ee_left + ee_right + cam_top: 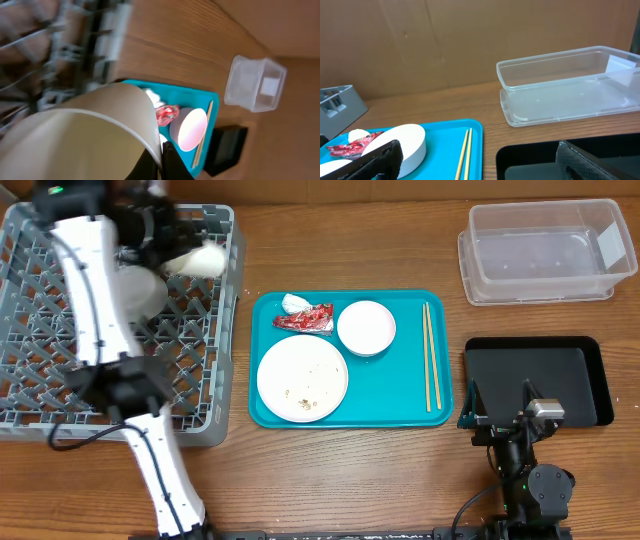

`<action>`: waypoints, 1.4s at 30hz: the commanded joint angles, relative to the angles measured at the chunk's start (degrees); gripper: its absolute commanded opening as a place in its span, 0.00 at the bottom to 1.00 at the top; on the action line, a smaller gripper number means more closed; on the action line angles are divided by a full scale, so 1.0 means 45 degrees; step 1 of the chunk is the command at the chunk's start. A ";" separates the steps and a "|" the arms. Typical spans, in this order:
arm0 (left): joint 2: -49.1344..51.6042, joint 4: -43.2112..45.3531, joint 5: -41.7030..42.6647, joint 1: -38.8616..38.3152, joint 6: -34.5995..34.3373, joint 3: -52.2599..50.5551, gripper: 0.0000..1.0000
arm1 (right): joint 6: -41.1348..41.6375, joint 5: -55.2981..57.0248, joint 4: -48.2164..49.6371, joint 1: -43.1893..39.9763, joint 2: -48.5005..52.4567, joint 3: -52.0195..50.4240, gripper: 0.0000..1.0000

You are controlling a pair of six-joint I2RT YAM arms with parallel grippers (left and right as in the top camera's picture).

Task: Sort waste into correct bins and load items into the dishwasher
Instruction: 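Carry the white cup to the rack and lower it upside down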

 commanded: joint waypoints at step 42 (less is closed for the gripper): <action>-0.2681 -0.0092 0.4386 0.5008 0.0753 -0.8004 0.04 | -0.0087 0.0121 0.0073 0.0049 -0.0126 -0.0131 1.00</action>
